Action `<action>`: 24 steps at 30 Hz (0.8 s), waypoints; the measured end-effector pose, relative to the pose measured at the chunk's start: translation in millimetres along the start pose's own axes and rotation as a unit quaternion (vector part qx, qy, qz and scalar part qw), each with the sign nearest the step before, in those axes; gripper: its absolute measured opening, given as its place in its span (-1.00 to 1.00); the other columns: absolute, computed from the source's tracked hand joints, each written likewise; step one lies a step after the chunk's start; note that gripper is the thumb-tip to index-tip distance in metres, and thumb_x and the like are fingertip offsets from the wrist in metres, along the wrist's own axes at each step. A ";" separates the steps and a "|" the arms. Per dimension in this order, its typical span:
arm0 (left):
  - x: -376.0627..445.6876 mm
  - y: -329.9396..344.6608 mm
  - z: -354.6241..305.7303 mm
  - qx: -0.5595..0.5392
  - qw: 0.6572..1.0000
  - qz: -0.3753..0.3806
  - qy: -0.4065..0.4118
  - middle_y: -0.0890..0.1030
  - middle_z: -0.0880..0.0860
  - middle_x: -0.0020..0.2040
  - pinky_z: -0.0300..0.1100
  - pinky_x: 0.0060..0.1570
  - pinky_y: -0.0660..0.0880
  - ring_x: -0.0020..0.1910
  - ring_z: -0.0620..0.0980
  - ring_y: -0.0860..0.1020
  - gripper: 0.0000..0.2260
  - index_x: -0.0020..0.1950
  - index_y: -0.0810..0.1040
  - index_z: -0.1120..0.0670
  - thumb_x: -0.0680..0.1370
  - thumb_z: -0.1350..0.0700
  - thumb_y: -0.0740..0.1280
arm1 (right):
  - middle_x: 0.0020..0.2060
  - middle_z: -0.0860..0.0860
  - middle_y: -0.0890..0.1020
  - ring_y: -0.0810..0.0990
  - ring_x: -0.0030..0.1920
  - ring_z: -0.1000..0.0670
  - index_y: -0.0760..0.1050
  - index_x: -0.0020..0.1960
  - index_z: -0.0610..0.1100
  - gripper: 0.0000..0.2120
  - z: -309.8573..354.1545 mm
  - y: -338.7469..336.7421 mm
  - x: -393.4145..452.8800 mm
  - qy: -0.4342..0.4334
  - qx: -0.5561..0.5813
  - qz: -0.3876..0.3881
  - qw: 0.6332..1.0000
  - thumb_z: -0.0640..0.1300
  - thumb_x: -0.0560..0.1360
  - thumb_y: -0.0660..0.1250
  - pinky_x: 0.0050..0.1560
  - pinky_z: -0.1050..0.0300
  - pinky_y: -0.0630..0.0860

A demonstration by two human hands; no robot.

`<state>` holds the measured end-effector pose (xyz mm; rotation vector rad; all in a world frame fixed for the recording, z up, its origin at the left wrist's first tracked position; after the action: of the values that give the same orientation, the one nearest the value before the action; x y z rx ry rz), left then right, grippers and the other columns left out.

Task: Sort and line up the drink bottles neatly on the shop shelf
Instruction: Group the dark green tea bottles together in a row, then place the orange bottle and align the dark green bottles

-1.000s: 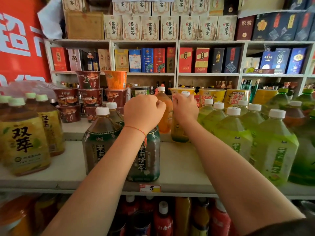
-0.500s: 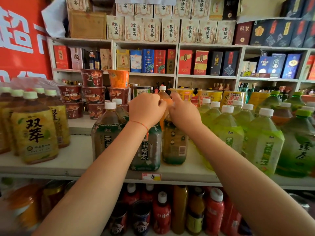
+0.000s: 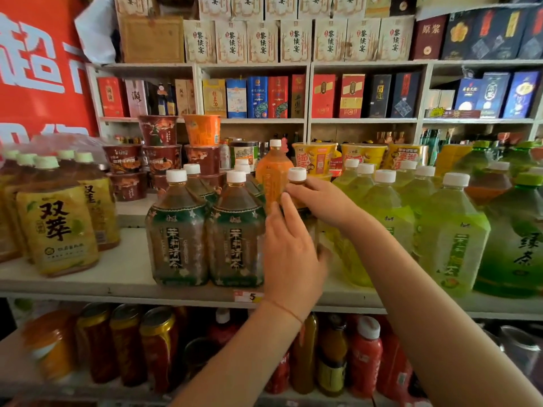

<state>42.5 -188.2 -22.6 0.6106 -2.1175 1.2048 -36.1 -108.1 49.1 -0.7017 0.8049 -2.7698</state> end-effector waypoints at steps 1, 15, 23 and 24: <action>2.1 3.5 -3.1 0.005 1.000 0.005 -0.016 0.09 0.25 0.62 -0.02 0.53 0.17 0.60 0.18 0.13 -0.04 0.63 -0.18 0.20 0.54 -0.11 0.42 | -0.15 0.02 0.64 0.56 -0.12 0.01 0.56 -0.02 -0.06 -0.73 -0.3 -2.8 -1.5 -0.015 -0.031 -0.004 0.999 0.12 0.61 0.24 -0.17 0.16 0.41; -3.0 27.7 1.5 -0.397 0.886 -0.087 -0.223 0.60 -0.16 0.16 -0.16 0.15 0.56 0.13 -0.19 0.59 -0.23 0.30 0.42 -0.10 0.16 -0.15 0.65 | -0.37 0.05 0.60 0.52 -0.36 0.15 0.53 -0.25 -0.03 -0.68 1.3 -20.2 -29.7 -0.137 0.038 -0.076 0.987 0.16 0.55 0.35 -0.27 0.10 0.50; -3.8 -74.2 -9.6 -0.498 0.849 -0.096 -0.147 0.72 0.08 0.09 0.07 0.14 0.61 0.08 0.09 0.69 -0.56 0.16 0.61 0.07 0.35 -0.03 0.58 | -0.21 -0.04 0.72 0.70 -0.20 -0.05 0.65 -0.06 -0.17 -0.62 84.8 -34.3 -48.7 -0.179 0.191 0.084 0.962 0.11 0.63 0.24 -0.06 0.03 0.61; -3.8 -85.2 -3.2 -0.509 0.843 -0.092 -0.149 0.72 0.09 0.10 0.11 0.16 0.60 0.09 0.11 0.69 -0.62 0.16 0.63 0.06 0.39 0.00 0.56 | -0.16 -0.04 0.73 0.72 -0.14 -0.05 0.65 -0.02 -0.16 -0.60 88.4 -28.3 -46.5 -0.177 0.196 0.086 0.961 0.12 0.64 0.20 0.00 0.01 0.61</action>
<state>101.7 -225.7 26.0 0.4734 -2.4740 -0.2289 46.4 -111.8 111.9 -0.9507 0.2246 -2.4334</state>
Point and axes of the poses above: each hand's wrist, its own x-axis towards the middle knuckle, its own y-axis out of the palm, z = x × y, the point moved 3 cm from there along x, towards the middle knuckle
